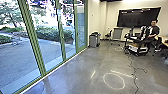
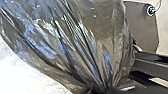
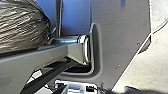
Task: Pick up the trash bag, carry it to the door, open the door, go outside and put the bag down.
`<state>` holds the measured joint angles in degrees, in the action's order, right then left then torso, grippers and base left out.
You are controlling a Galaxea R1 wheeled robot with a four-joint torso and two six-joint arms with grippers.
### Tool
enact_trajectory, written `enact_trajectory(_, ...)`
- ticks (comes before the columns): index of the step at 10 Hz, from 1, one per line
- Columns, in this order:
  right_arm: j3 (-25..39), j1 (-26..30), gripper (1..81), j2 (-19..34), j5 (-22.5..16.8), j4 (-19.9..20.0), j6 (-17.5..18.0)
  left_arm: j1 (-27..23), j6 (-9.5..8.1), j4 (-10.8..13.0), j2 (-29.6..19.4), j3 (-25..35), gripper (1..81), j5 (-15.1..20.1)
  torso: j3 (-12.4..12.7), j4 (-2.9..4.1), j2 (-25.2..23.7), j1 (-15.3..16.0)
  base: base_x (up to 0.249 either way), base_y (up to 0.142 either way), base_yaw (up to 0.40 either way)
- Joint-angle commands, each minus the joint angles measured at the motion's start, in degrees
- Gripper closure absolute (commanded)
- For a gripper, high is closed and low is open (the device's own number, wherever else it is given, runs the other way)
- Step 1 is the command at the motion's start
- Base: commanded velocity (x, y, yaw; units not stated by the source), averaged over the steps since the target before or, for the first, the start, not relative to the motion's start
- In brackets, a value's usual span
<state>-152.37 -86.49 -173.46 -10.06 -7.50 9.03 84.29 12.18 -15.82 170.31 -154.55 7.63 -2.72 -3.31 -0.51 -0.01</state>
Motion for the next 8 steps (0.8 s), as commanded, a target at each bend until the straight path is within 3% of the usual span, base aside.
enact_trajectory(1, 0.2, 3.1, 1.0, -0.2, -3.3, -0.1, -0.2, -3.1, 0.39, 0.3, -0.2, 0.0, 81.1, 3.5, 0.0, 0.00, 0.0, 0.0, 0.154, 0.000, 0.000)
enact_trajectory(8, 0.2, 3.0, 1.0, -0.1, -3.3, -0.1, -0.2, -3.1, 0.39, 0.2, -0.2, 0.0, 81.1, 3.5, 0.0, 0.00, 0.0, 0.0, 0.173, 0.000, 0.000)
